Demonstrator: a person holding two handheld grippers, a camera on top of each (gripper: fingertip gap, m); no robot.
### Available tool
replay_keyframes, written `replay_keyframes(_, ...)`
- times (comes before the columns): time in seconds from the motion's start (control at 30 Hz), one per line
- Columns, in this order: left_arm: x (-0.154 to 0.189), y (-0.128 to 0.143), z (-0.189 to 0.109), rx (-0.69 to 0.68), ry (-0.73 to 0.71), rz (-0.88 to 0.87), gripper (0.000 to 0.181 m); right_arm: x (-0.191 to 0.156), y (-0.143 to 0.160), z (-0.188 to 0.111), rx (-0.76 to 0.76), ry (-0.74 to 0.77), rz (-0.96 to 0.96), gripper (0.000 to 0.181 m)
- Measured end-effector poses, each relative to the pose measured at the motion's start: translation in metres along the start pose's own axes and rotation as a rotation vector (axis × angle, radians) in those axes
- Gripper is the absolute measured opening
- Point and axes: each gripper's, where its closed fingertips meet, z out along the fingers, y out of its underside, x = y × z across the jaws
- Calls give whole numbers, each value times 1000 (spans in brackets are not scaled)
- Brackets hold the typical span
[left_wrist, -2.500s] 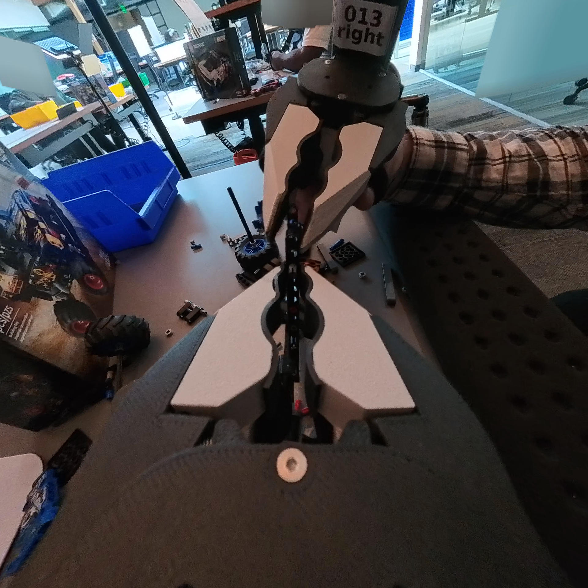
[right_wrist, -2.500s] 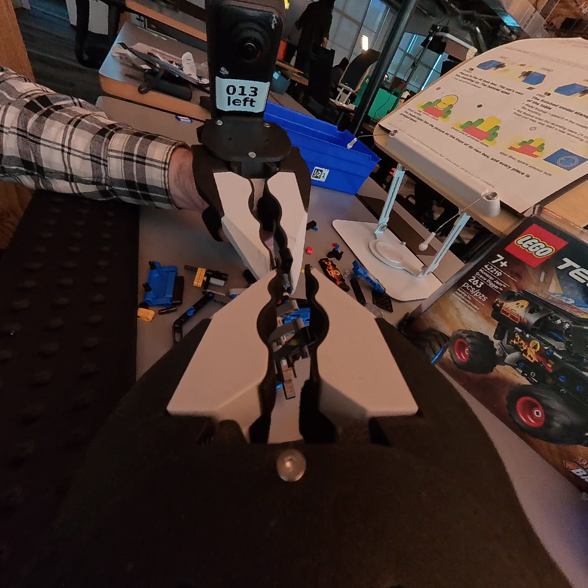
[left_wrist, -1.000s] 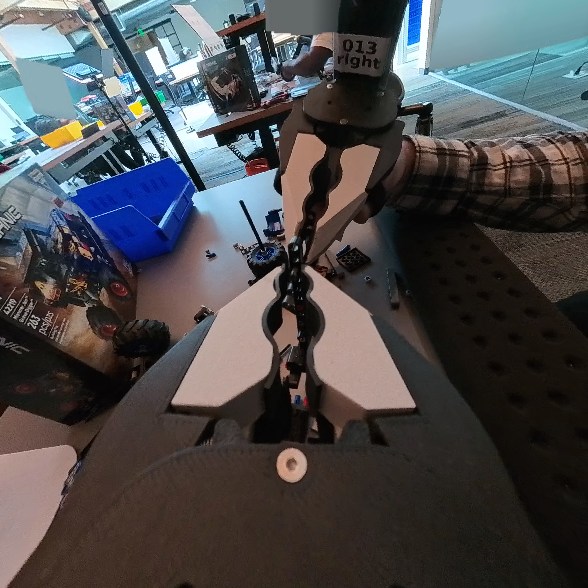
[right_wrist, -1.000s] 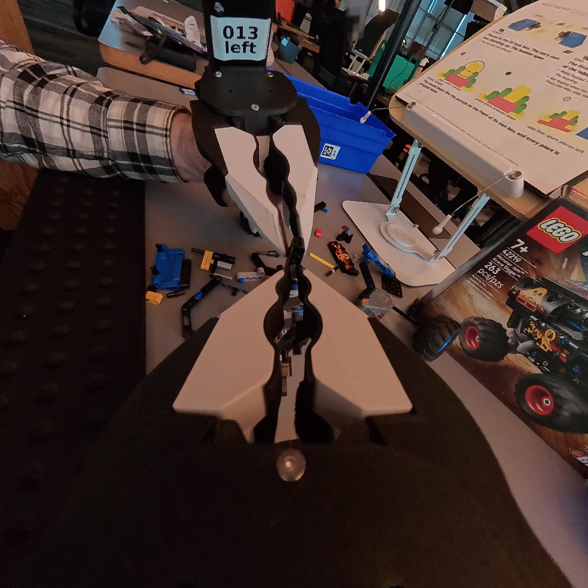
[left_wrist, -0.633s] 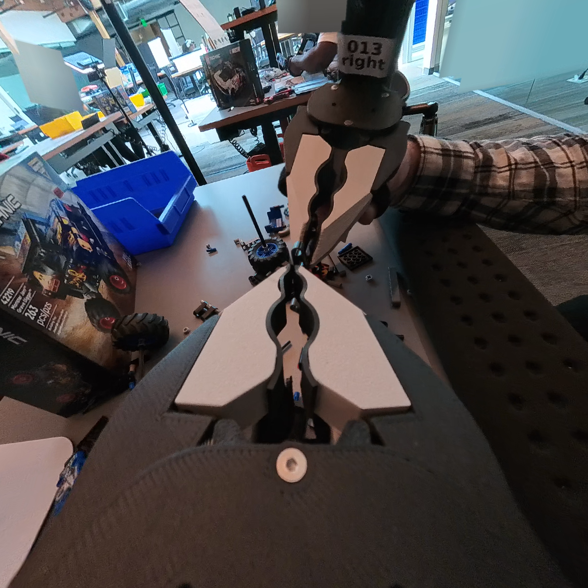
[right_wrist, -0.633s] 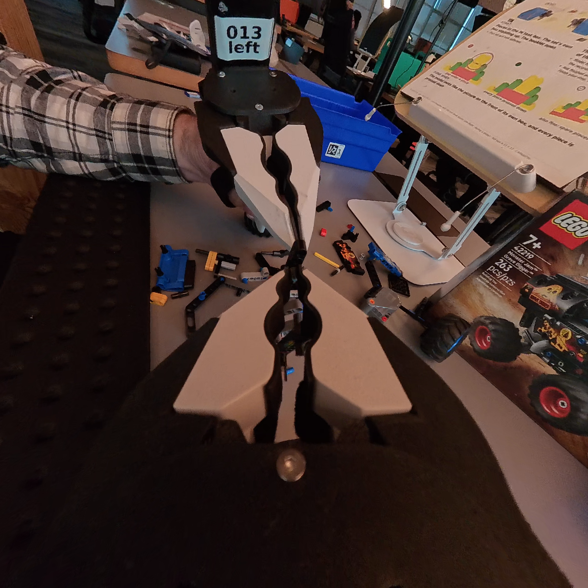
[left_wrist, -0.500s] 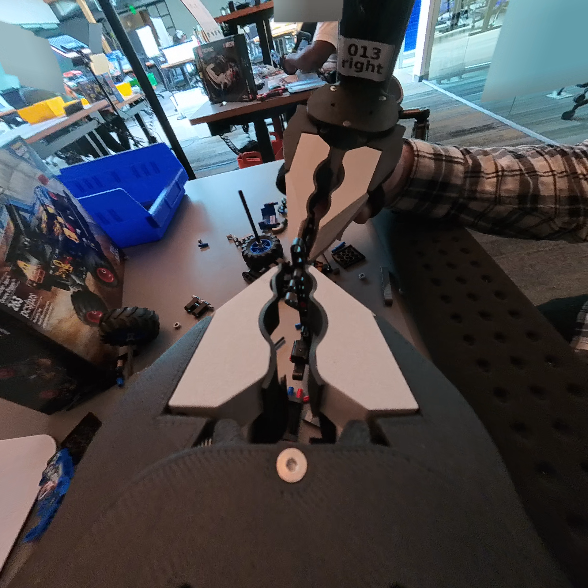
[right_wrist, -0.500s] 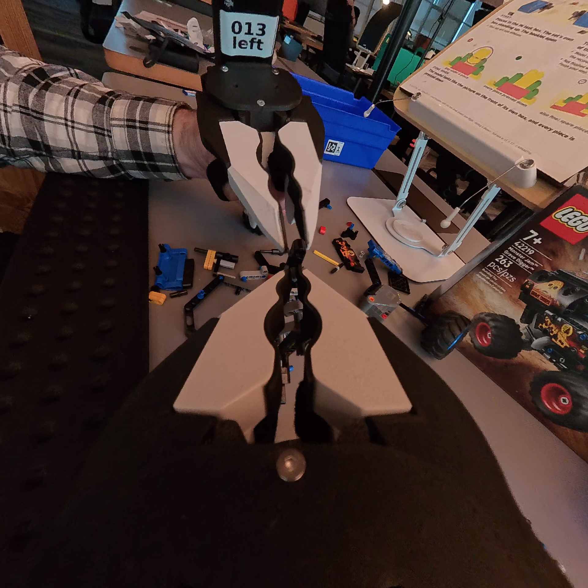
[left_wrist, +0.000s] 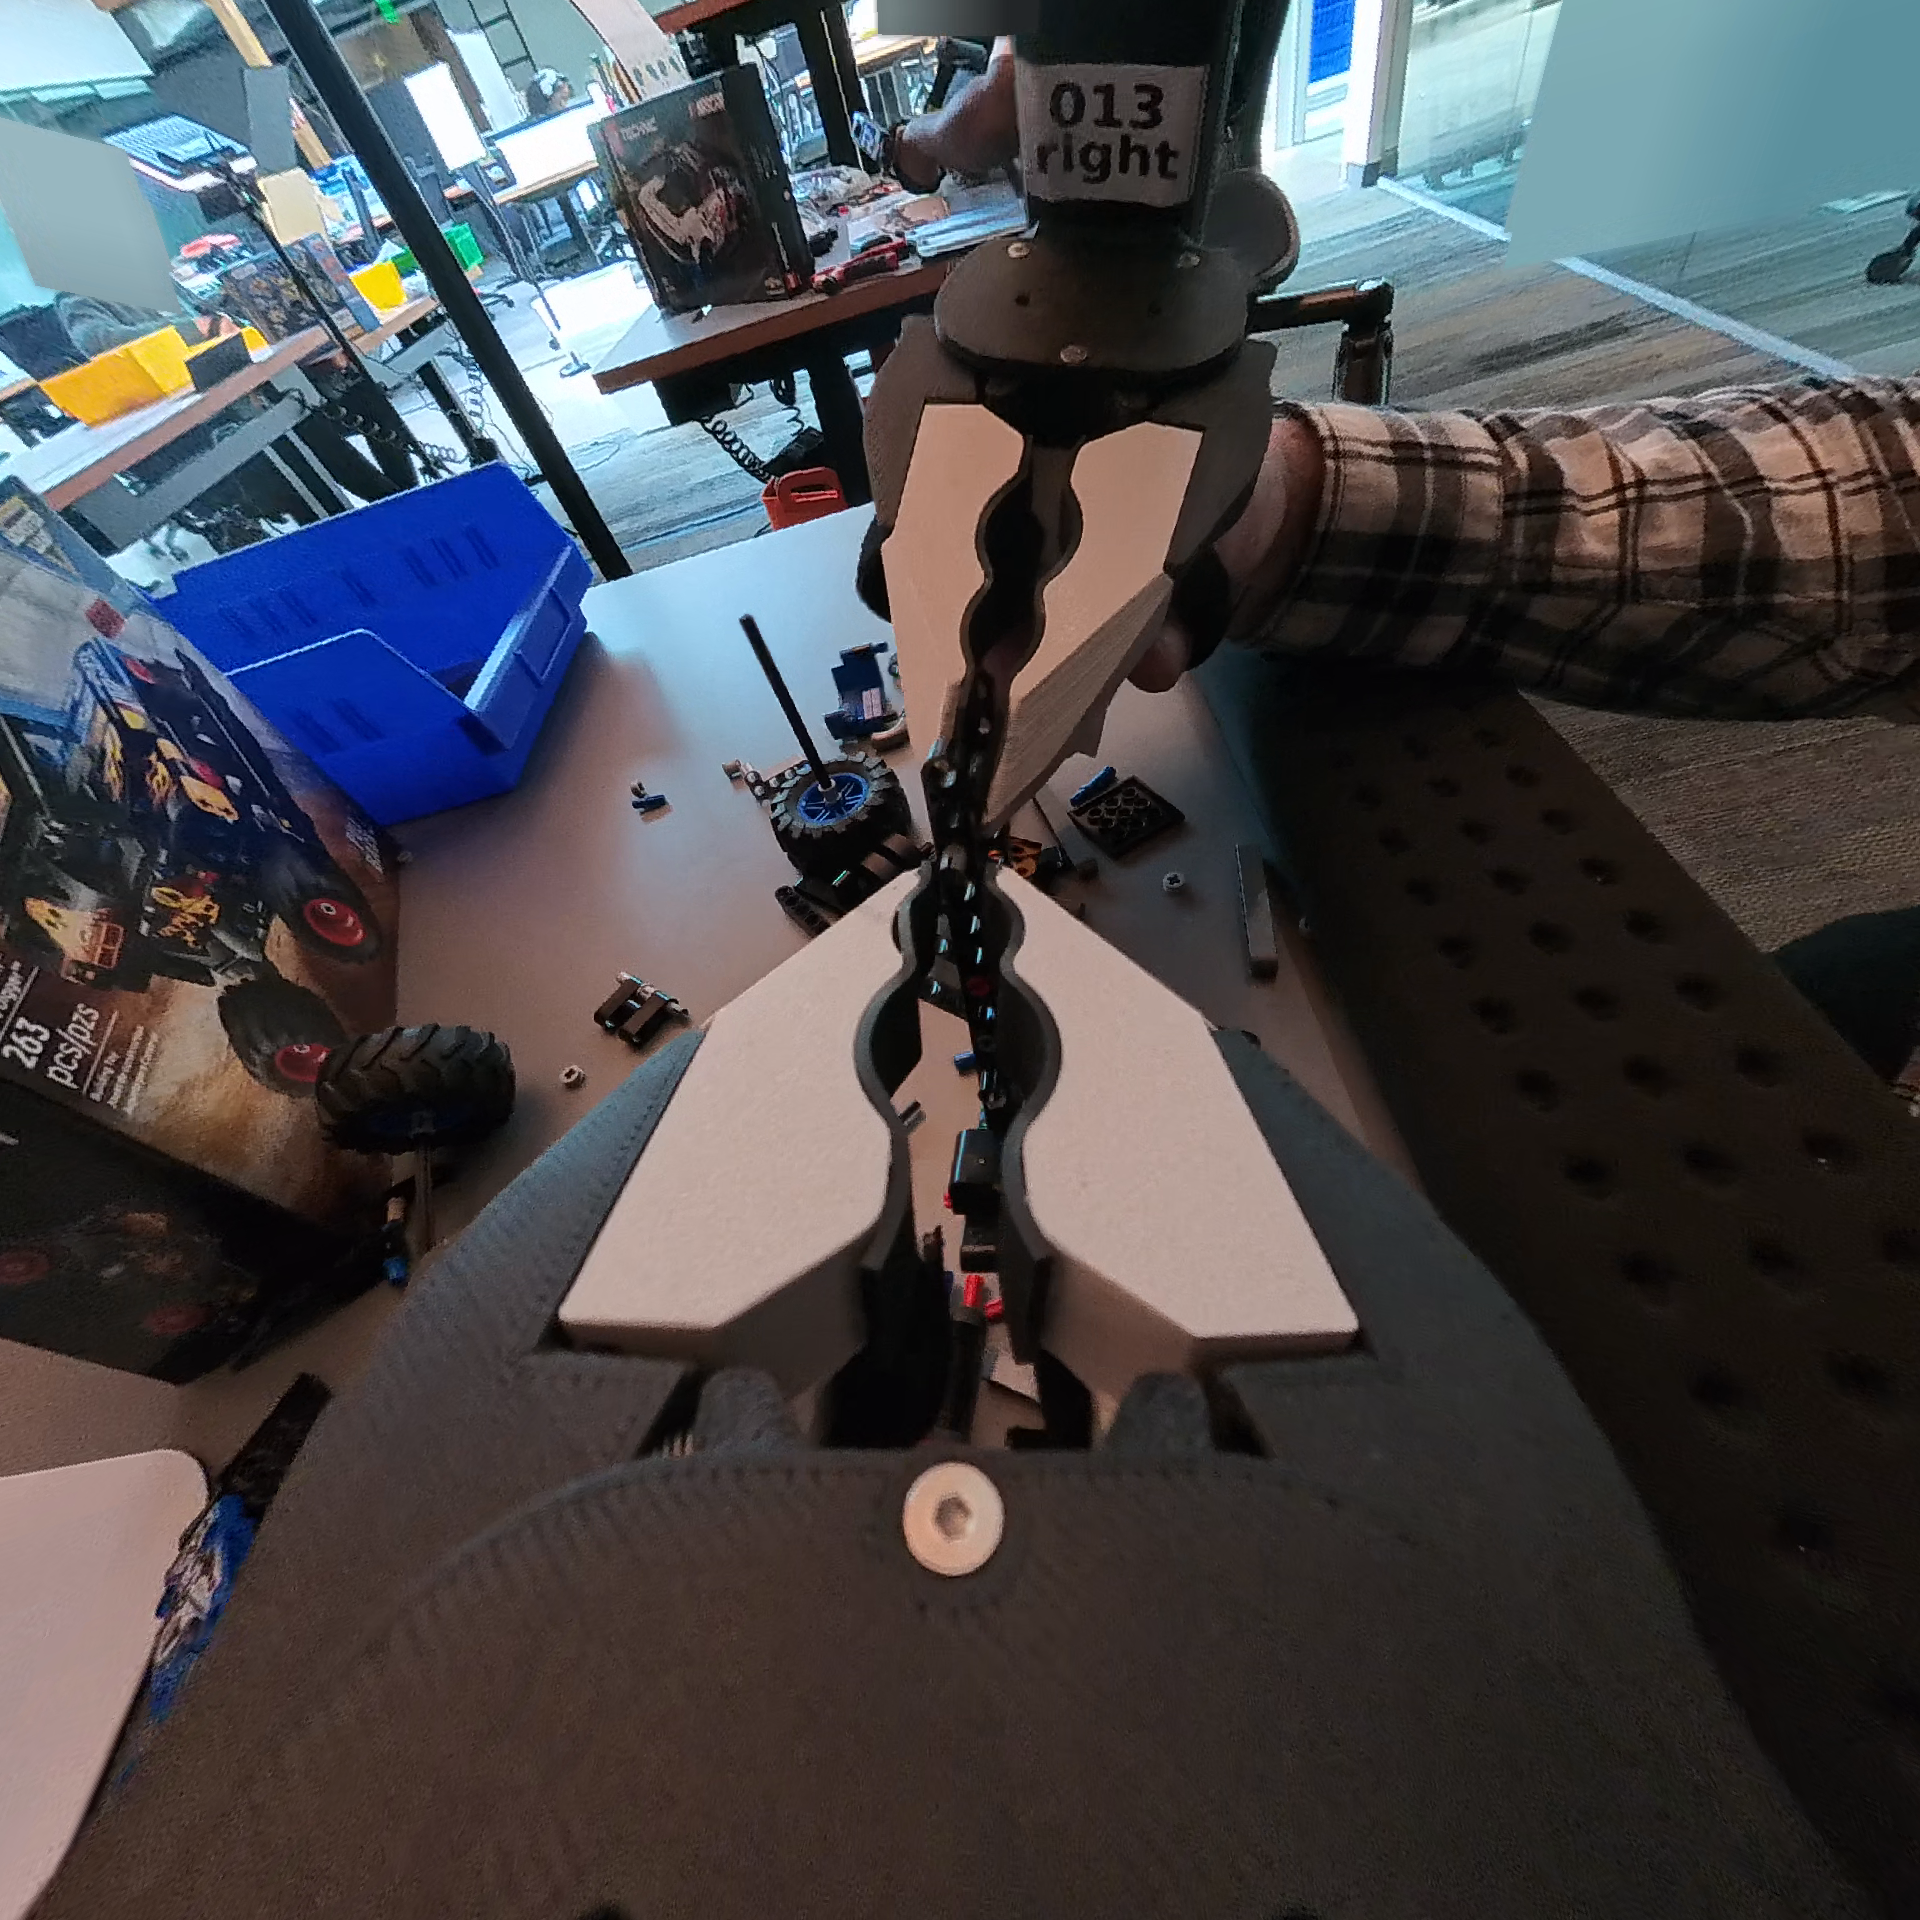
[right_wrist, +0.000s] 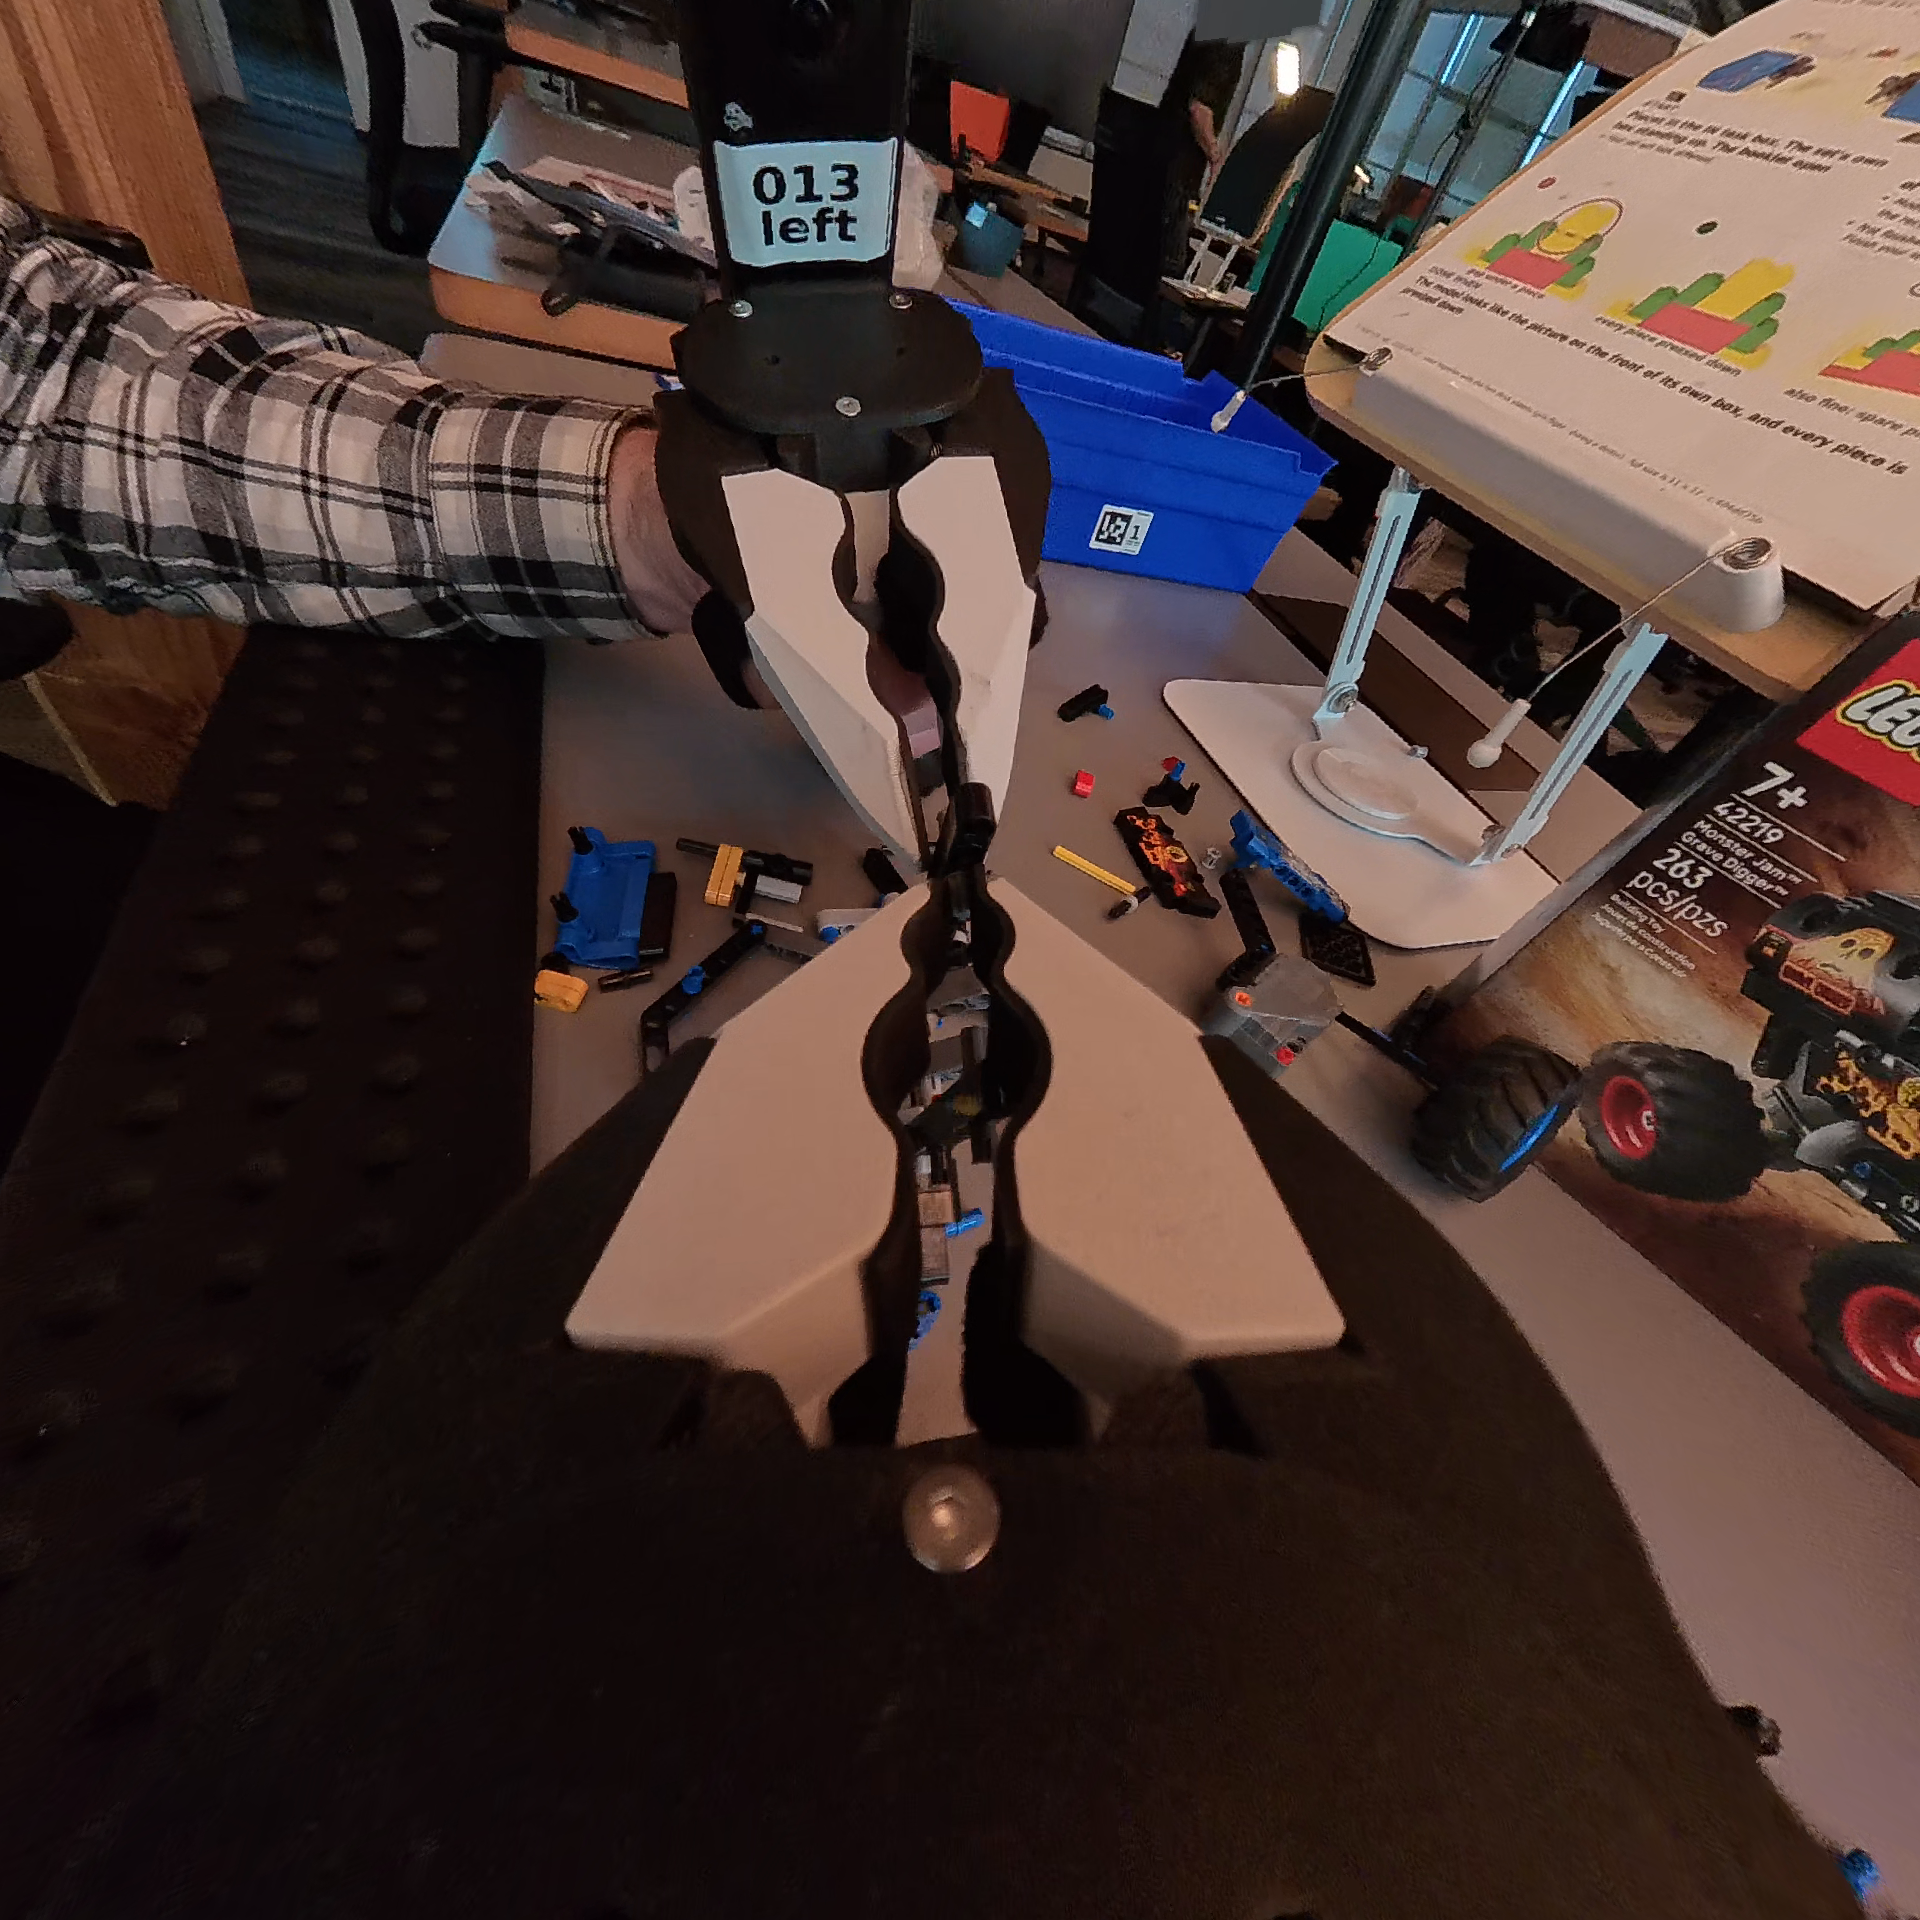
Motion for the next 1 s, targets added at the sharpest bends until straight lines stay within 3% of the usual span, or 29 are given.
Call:
replay_keyframes(0.63, -1, -2, -2, 1, -17, 21, 2, 0, 2, 3, -10, 5, -5, 1)
replay_keyframes(0.8, -2, 0, -1, 0, -14, 5, 2, 1, 5, 5, -30, 20, -15, 8)
replay_keyframes(1.0, -3, 1, -2, -2, -17, 2, 3, 1, 8, 6, -76, 39, -63, 1)
